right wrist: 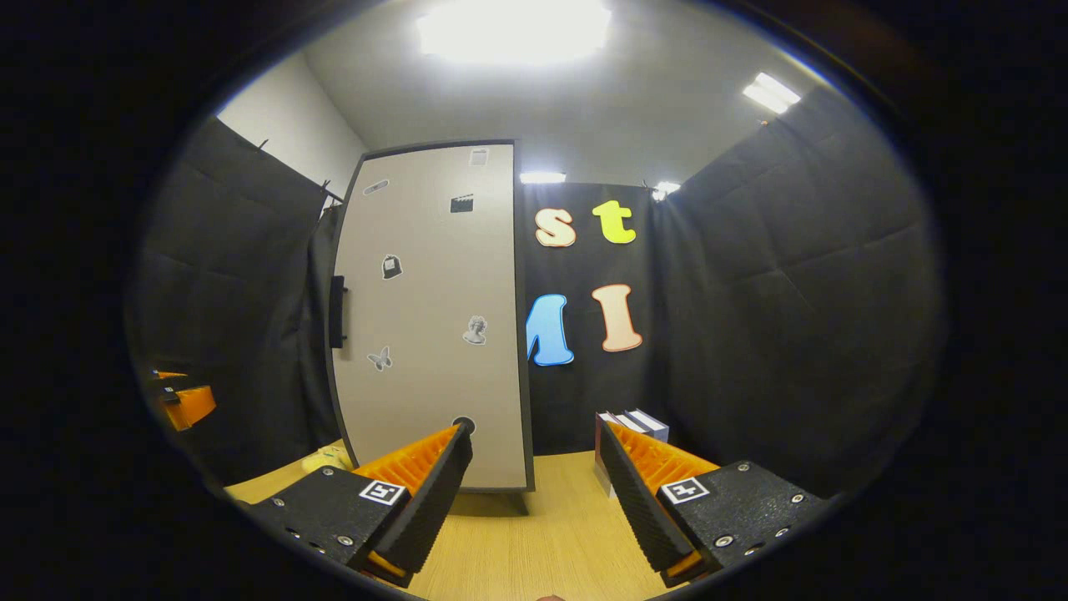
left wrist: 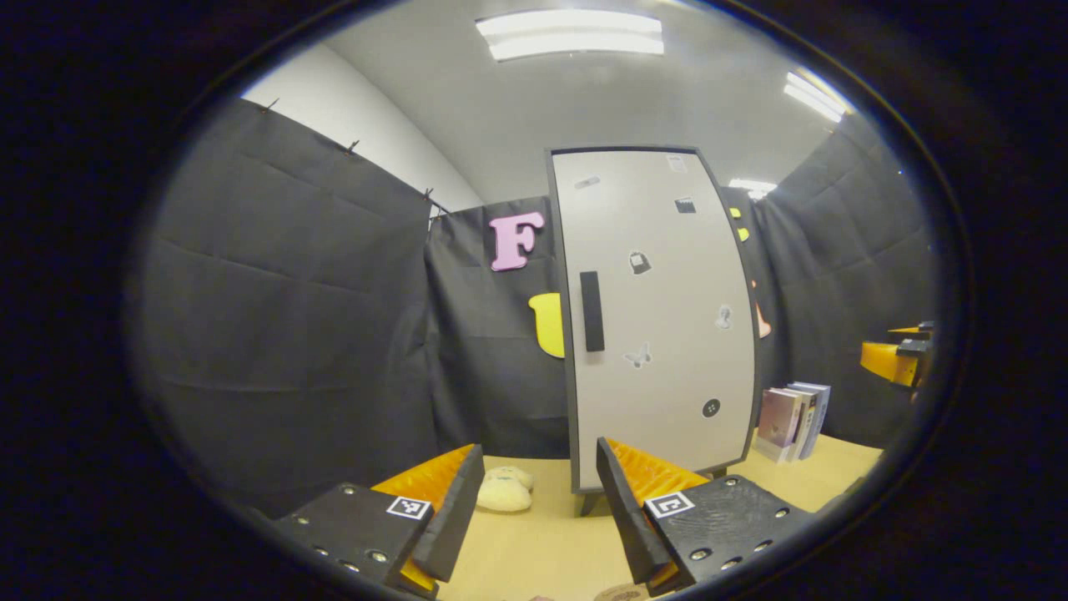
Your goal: Open the cabinet door with the right hand, grasp the bottle in the cabinet with the left hand and place it on the coaster, then close the cabinet door with the right hand.
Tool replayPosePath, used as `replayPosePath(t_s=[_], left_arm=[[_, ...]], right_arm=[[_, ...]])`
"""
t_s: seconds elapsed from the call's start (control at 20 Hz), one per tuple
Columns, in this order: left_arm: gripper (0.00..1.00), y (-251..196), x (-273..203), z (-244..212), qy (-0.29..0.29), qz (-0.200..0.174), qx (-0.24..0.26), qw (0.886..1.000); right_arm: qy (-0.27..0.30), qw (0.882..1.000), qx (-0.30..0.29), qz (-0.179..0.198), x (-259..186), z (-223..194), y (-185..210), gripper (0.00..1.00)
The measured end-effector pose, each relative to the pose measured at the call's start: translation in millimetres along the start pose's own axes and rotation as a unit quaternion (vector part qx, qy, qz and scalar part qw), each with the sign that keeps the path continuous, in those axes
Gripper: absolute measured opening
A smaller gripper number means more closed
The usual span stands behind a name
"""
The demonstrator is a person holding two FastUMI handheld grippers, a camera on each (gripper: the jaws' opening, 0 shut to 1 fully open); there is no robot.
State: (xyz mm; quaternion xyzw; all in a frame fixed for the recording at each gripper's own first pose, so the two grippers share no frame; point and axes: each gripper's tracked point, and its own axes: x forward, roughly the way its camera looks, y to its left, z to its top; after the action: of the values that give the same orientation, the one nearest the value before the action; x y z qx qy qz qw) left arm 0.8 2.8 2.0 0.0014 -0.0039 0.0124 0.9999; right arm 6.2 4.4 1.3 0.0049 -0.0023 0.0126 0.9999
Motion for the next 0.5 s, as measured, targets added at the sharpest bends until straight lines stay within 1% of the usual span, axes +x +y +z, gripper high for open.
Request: replayPosePath(t_s=[0.25, 0.5], left_arm=[[0.77, 10.4, -5.7, 1.2, -0.001, 0.01, 0.001, 1.0], [0.77, 32.5, -16.3, 0.2, -0.001, 0.03, 0.007, 1.0]], right_arm=[[0.0, 1.0, 0.004, 0.008, 8.8, 3.5, 9.9, 0.95], [-0.01, 0.999, 0.002, 0.031, 32.1, 19.8, 39.7, 0.95]])
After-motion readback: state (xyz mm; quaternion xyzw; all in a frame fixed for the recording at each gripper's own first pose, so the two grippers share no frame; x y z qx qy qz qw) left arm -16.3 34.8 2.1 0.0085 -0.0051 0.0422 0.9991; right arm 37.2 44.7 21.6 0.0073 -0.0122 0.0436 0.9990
